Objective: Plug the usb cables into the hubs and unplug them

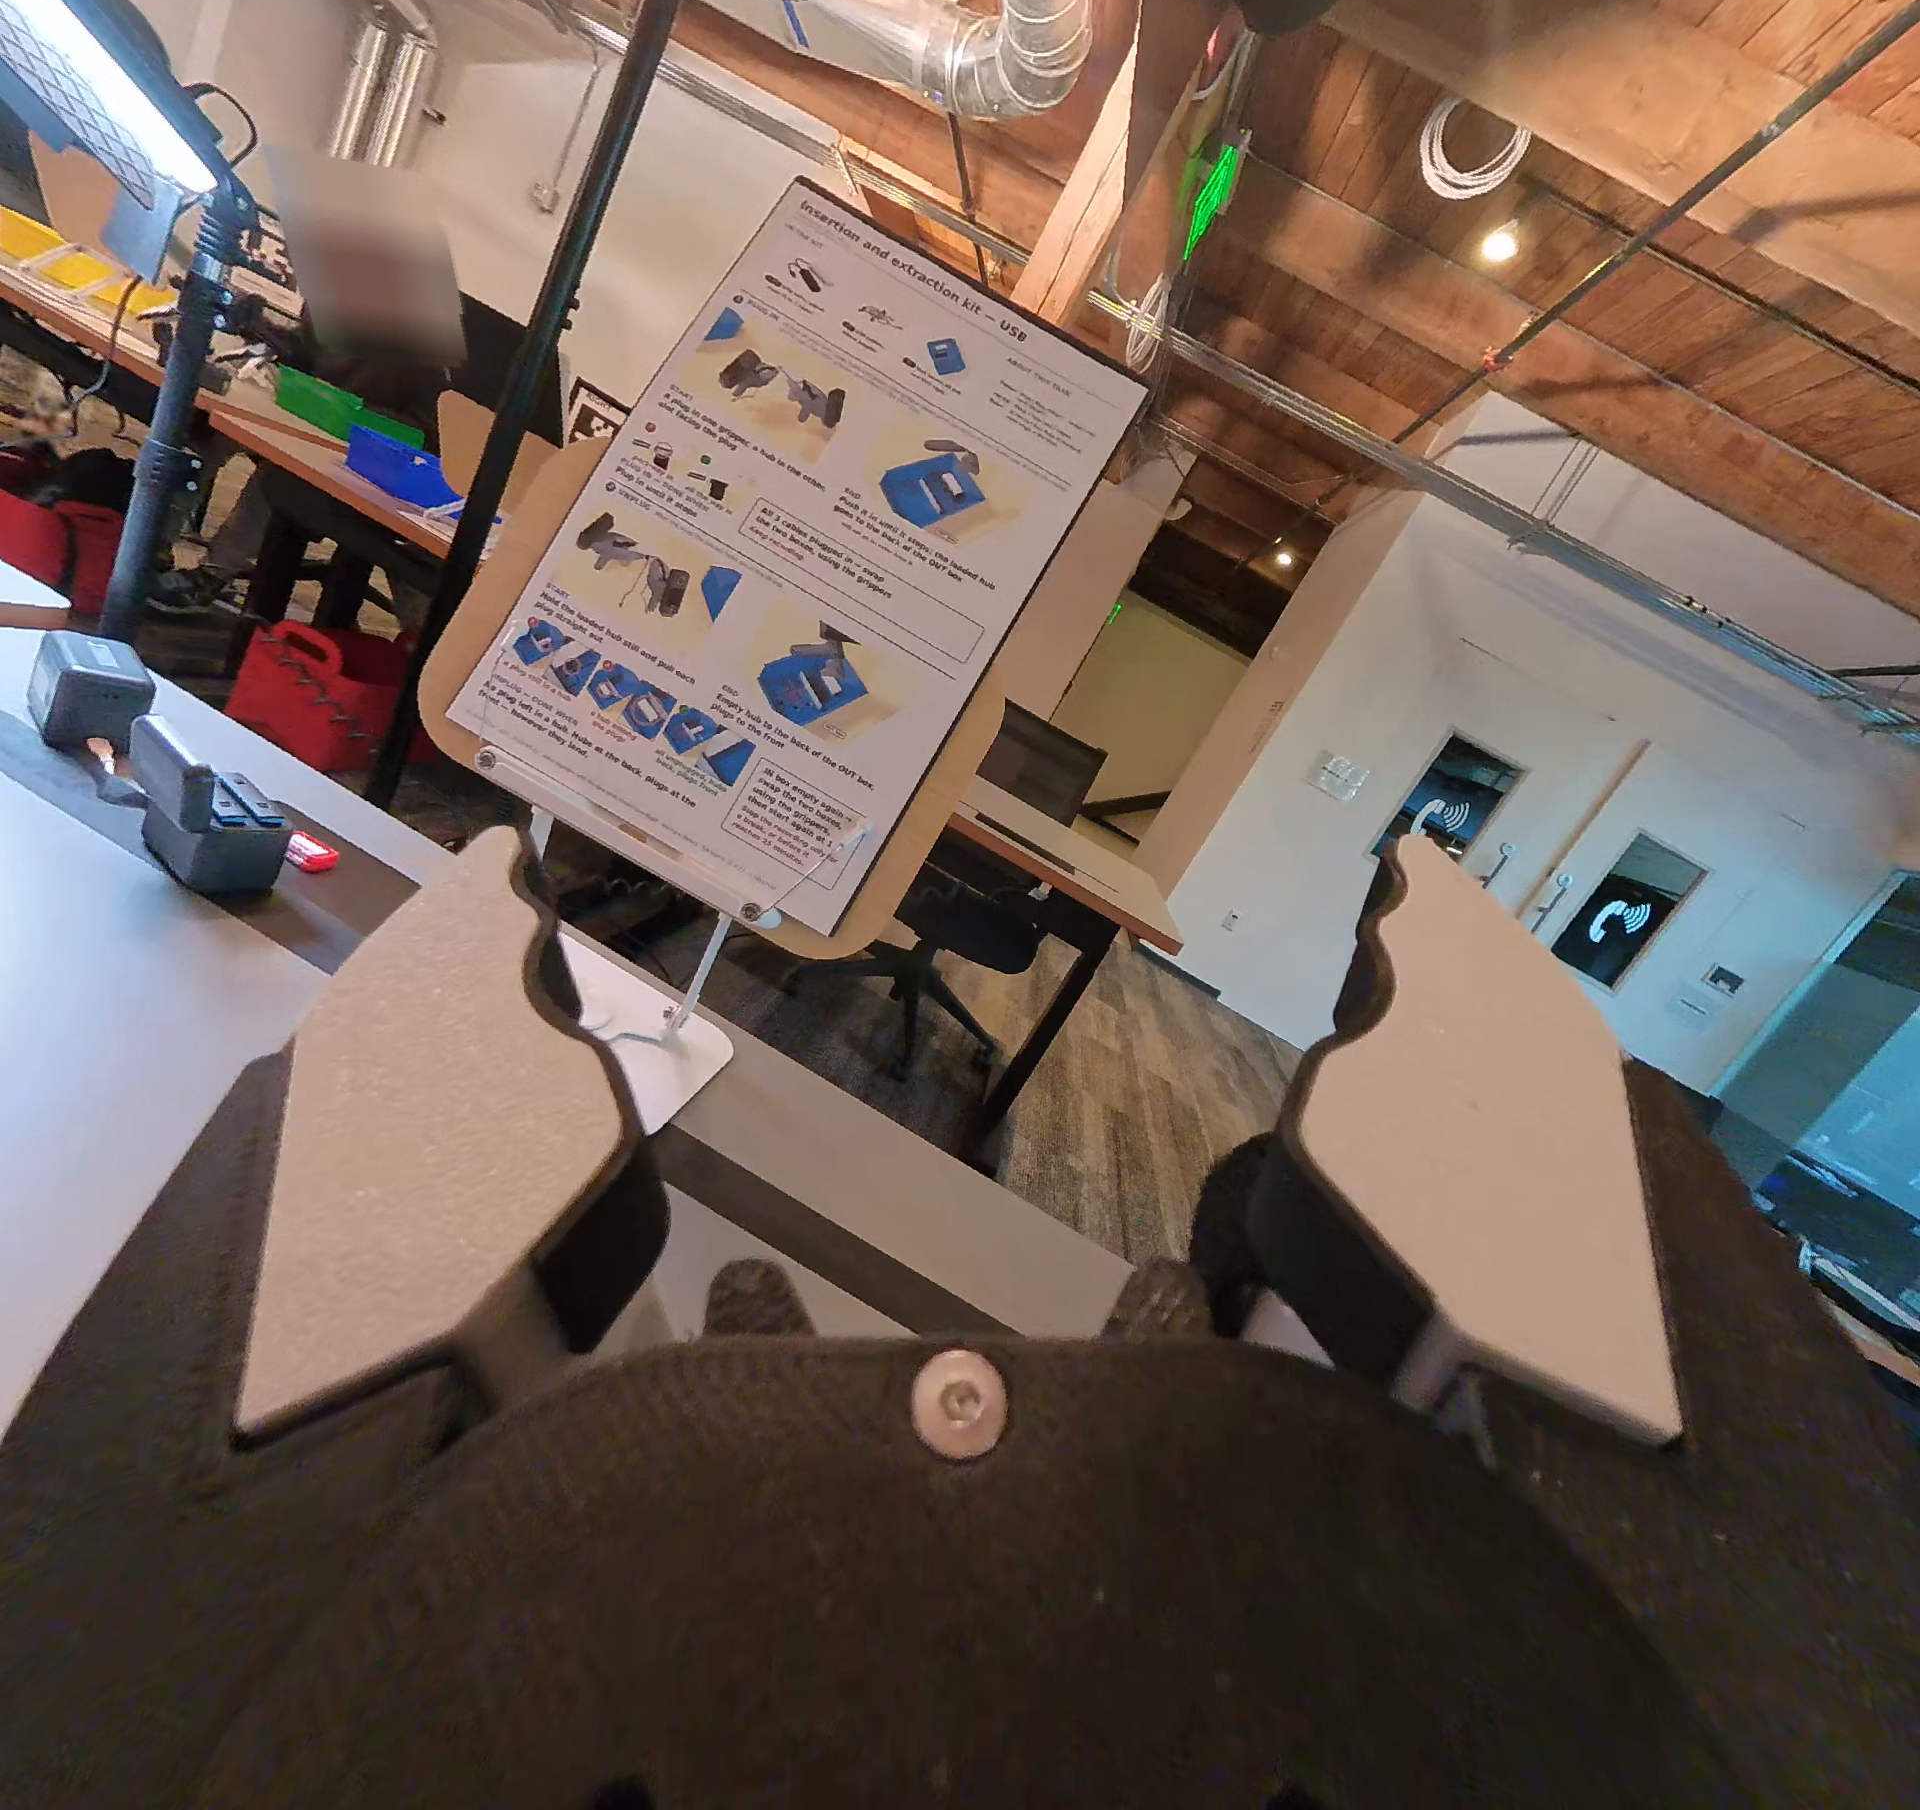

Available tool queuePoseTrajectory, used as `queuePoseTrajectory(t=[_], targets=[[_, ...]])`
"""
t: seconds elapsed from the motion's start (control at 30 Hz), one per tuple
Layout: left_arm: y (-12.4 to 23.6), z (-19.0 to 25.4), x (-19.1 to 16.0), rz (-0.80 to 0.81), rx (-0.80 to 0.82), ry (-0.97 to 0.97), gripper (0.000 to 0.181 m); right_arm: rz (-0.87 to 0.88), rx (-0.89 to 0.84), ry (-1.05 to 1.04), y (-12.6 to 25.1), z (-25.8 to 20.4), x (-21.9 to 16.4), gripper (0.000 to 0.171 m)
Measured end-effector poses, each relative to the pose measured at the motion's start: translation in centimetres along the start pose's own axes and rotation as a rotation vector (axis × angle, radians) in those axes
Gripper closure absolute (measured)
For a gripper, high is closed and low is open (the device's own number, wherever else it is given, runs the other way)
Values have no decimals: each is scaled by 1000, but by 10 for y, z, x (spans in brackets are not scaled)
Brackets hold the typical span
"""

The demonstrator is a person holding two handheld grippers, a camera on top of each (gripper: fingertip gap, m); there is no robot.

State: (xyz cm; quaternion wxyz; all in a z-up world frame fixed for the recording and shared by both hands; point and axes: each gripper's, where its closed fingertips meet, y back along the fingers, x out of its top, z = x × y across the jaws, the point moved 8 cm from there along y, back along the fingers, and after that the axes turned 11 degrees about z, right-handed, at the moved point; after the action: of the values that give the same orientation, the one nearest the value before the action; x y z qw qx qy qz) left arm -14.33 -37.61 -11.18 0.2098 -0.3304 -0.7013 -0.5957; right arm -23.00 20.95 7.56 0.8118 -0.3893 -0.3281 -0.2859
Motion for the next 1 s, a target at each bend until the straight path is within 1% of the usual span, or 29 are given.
queuePoseTrajectory(t=[0.13, 0.23, 0.37, 0.5, 0.6, 0.67, 0.83, 1.0], targets=[[43, 2, 22, 173, 106, -42, 152, -1, 11, 20, -1, -3, 2, 29], [82, 10, 45, 365, 219, -131, 152, 7, 14, 17, -2, -5, 3, 29], [130, 39, 79, 658, 390, -321, 152, -3, 14, 14, -3, -5, 2, 29], [156, 84, 109, 877, 553, -560, 153, -6, 3, 10, -2, -3, 3, 29], [155, 120, 127, 955, 655, -749, 153, -3, -6, 3, 0, -1, 4, 30], [148, 145, 136, 998, 683, -869, 153, -2, -10, -6, 0, 0, 3, 31], [118, 207, 149, 1049, 696, -1157, 152, -7, -7, -16, 1, 2, 3, 32], [91, 254, 151, 1097, 657, -1345, 152, -5, 11, -22, 1, 0, 3, 34]])
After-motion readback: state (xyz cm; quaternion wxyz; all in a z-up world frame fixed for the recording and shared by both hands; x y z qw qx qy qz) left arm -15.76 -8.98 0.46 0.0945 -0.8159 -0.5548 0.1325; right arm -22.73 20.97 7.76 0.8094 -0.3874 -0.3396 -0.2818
